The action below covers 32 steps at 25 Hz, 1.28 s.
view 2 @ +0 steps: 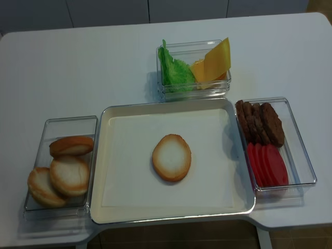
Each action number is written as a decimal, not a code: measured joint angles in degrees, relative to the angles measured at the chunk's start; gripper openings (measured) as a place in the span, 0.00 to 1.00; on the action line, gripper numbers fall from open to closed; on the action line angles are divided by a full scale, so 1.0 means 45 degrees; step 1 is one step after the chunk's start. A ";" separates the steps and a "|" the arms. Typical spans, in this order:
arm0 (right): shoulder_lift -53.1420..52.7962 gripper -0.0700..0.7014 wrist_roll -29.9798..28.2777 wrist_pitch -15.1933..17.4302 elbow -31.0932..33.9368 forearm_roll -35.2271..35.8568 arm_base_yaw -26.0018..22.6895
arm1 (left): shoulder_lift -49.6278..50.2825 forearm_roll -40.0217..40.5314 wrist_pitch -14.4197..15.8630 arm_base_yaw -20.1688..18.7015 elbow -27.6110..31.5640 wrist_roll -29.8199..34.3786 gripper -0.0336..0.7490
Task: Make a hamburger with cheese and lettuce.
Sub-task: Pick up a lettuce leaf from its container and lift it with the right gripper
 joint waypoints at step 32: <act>0.6877 0.60 -0.1315 -0.3979 -0.3899 0.3458 0.0000 | 0.0000 0.0000 -0.0019 0.0000 0.0000 0.0000 0.57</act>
